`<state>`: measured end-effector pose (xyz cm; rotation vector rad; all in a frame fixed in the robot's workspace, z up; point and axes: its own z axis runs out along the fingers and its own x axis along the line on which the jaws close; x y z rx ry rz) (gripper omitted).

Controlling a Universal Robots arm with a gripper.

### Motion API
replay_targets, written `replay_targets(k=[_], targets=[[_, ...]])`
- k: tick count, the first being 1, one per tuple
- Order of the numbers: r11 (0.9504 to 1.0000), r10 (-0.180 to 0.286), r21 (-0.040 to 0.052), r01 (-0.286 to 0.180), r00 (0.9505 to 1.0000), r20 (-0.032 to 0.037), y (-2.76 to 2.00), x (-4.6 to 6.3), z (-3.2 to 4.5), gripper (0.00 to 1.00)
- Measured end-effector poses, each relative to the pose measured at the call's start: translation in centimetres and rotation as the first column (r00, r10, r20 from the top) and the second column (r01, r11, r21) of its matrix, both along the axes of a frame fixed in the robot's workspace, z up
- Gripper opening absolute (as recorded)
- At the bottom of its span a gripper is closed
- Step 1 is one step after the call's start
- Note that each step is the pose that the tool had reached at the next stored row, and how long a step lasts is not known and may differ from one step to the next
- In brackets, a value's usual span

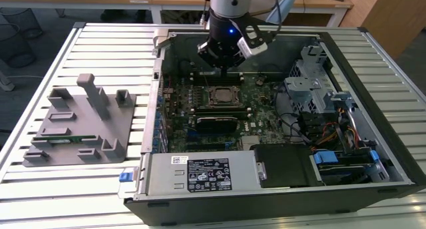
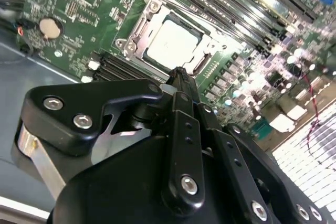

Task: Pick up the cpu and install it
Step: 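Install the first cpu locking lever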

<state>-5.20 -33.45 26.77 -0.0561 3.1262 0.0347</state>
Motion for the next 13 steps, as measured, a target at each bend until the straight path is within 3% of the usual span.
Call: replay_targets(k=[4, 13], targets=[[0.9995, 0.032, -0.0001, -0.032, 0.9995, -0.0001, 0.0, -0.5, -0.07, 0.11], [0.9996, 0.027, 0.0001, -0.027, 0.9996, 0.0006, 0.06, -4.1, -0.17, 0.11]])
